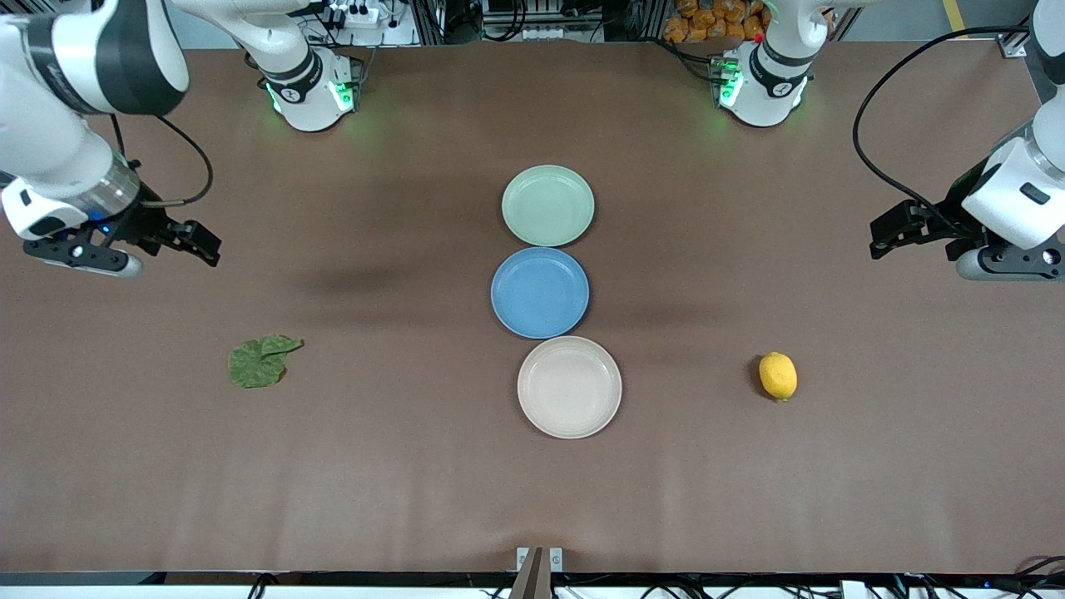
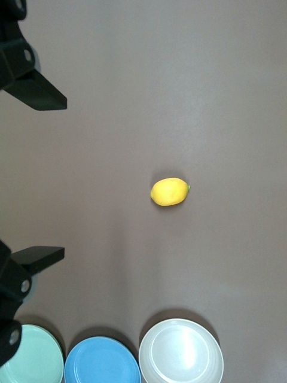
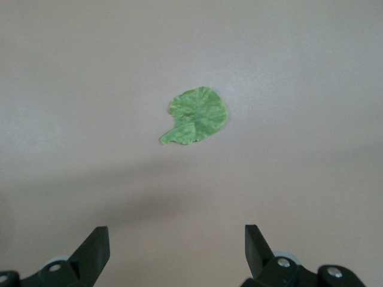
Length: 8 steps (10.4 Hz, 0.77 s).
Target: Pick lemon and lettuce from plates
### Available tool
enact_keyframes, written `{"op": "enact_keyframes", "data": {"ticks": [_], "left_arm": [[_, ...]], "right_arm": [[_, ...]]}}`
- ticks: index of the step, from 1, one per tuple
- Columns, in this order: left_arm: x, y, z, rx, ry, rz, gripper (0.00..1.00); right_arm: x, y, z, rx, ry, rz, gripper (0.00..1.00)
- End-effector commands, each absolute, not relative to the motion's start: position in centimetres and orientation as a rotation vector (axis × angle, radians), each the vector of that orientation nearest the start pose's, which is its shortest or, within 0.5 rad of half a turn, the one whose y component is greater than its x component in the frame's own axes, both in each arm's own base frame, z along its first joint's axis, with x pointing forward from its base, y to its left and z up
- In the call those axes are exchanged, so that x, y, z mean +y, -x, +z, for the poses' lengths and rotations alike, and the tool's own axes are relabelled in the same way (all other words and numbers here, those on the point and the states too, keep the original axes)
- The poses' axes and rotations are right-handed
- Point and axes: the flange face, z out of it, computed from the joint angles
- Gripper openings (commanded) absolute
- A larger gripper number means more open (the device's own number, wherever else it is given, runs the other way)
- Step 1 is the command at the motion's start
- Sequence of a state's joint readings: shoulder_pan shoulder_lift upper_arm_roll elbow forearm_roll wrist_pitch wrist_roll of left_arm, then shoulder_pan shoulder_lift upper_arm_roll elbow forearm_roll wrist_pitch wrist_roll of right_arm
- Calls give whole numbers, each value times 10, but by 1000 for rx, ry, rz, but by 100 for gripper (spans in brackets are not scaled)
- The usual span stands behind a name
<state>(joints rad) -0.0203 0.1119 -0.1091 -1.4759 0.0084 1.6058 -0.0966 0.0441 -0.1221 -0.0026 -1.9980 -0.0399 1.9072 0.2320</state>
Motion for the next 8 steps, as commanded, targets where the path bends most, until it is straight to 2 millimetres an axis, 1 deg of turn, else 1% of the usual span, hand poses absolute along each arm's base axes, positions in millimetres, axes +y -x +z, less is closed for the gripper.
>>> {"op": "enact_keyframes", "data": {"ticks": [1, 3, 5, 7, 8], "left_arm": [[-68, -589, 607, 83, 3159, -35, 100], [-68, -589, 607, 83, 3159, -32, 100], [-68, -590, 606, 83, 3159, -30, 100], [-64, -591, 606, 76, 3160, -32, 100], [-64, -591, 606, 76, 3161, -32, 100]], "right_arm": [[18, -527, 553, 220, 3142, -57, 100], [19, -527, 575, 179, 3143, -79, 100], [24, -525, 586, 158, 3145, -81, 100], [24, -516, 605, 125, 3140, -141, 100], [20, -518, 619, 123, 3133, -178, 100]]}}
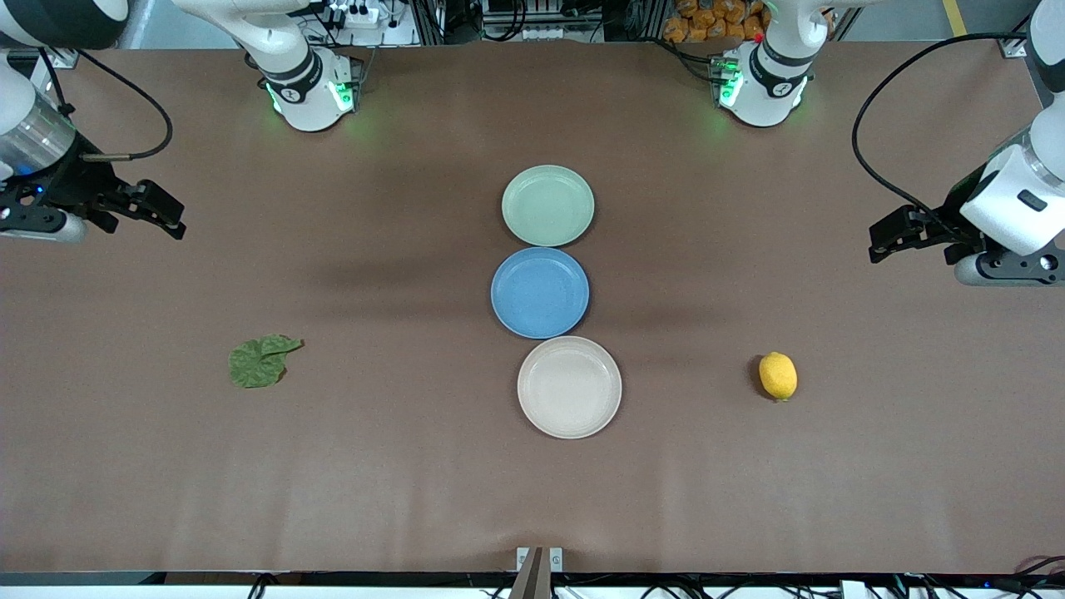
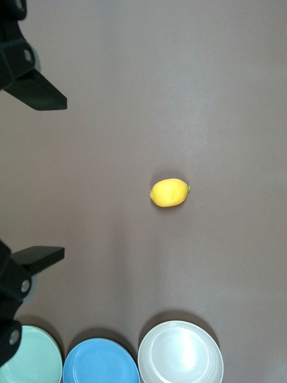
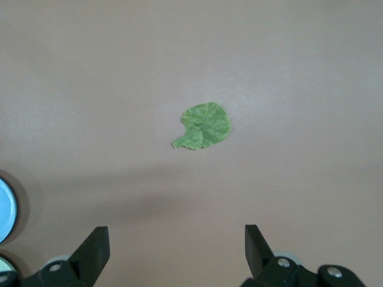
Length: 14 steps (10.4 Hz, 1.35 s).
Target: Pick lemon and lettuce from plates
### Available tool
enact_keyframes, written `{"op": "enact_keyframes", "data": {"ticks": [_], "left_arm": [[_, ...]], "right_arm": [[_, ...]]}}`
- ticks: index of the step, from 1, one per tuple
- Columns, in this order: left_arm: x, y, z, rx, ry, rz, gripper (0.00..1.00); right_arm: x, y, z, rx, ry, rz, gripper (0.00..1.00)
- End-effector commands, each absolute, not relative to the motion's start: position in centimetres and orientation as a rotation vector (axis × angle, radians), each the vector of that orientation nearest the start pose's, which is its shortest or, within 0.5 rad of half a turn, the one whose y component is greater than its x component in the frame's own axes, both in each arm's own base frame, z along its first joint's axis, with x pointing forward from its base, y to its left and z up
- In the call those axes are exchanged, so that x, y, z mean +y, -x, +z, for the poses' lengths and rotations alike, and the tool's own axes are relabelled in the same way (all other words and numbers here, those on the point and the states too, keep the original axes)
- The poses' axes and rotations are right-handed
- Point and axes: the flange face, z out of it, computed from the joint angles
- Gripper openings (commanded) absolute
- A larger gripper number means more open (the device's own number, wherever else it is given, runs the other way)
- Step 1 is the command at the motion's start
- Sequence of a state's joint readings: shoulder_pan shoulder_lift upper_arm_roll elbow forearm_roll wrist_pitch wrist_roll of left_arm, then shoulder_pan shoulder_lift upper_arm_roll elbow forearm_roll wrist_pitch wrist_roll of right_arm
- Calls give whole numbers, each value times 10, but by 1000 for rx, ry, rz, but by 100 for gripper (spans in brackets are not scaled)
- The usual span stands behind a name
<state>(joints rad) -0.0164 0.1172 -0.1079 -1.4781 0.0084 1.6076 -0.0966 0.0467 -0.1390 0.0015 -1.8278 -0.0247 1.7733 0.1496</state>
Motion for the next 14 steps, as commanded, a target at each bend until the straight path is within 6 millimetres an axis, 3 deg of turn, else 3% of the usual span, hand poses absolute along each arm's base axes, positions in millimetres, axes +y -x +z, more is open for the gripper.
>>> {"op": "enact_keyframes", "data": {"ticks": [1, 7, 10, 14], "left_arm": [[-64, -591, 606, 76, 3160, -32, 100], [-63, -591, 606, 81, 3165, -29, 100], [-55, -591, 606, 93, 3163, -28, 100], [-55, -592, 604, 98, 3155, -24, 100]], "right_arm": [[17, -519, 625, 131, 3131, -164, 100], [10, -525, 659, 108, 3128, -129, 100], [-7, -532, 662, 108, 3092, -130, 100], [-6, -536, 667, 101, 3096, -94, 100]]}}
